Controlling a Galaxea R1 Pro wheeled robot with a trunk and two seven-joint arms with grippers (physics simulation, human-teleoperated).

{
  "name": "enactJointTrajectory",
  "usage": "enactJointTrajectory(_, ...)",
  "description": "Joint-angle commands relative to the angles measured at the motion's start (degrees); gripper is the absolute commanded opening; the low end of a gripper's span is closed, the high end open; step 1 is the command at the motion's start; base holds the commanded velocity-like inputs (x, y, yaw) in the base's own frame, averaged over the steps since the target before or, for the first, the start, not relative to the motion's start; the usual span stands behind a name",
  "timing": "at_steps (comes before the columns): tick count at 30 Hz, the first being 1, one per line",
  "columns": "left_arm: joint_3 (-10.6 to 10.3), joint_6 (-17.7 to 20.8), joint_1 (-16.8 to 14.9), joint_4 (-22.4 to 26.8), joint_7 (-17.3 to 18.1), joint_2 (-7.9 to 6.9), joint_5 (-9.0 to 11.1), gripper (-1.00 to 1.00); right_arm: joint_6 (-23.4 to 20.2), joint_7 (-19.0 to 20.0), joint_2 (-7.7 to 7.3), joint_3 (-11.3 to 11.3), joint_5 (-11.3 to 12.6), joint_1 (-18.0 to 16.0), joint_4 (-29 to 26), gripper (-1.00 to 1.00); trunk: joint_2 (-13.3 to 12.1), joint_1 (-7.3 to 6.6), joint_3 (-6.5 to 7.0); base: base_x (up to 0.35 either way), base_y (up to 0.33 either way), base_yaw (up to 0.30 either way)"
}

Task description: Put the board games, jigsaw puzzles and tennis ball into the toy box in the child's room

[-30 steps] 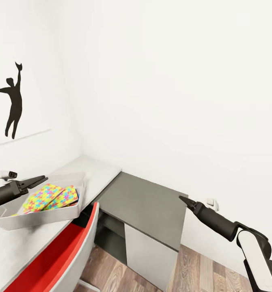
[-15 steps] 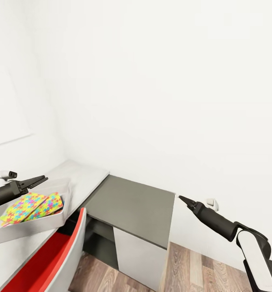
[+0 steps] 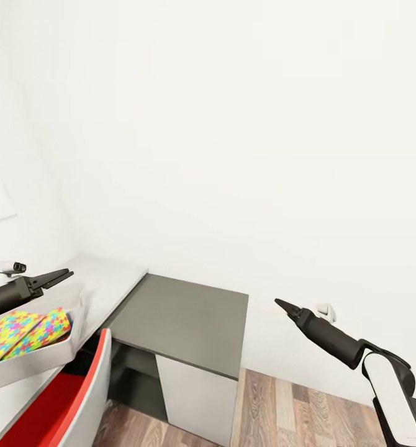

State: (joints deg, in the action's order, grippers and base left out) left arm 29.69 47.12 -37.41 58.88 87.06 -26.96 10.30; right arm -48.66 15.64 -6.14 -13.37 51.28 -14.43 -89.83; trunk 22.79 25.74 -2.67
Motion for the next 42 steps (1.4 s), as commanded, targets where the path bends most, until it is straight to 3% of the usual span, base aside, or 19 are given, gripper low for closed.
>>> enactJointTrajectory(1, 0.0, 0.6, 0.0, 0.0, 0.2, -0.02, 0.0, 1.0, -0.3, 0.4, 0.03, -0.1, -0.3, -0.1, 0.0, 1.0, 0.1, 0.04, -0.07, -0.005, 0.0, -0.225)
enactJointTrajectory(19, 0.0, 0.6, 0.0, 0.0, 0.2, -0.02, 0.0, 1.0, -0.3, 0.4, 0.05, -0.1, -0.2, -0.1, 0.0, 1.0, 0.1, 0.04, 1.11, -0.142, -0.024, -0.226)
enactJointTrajectory(42, -0.1, 0.6, 0.0, 0.0, 0.2, 0.05, 0.0, 1.0, -0.3, 0.4, -0.02, -0.1, -0.1, -0.1, 0.0, 1.0, 0.1, 0.04, 2.62, -0.226, -0.207, -0.226)
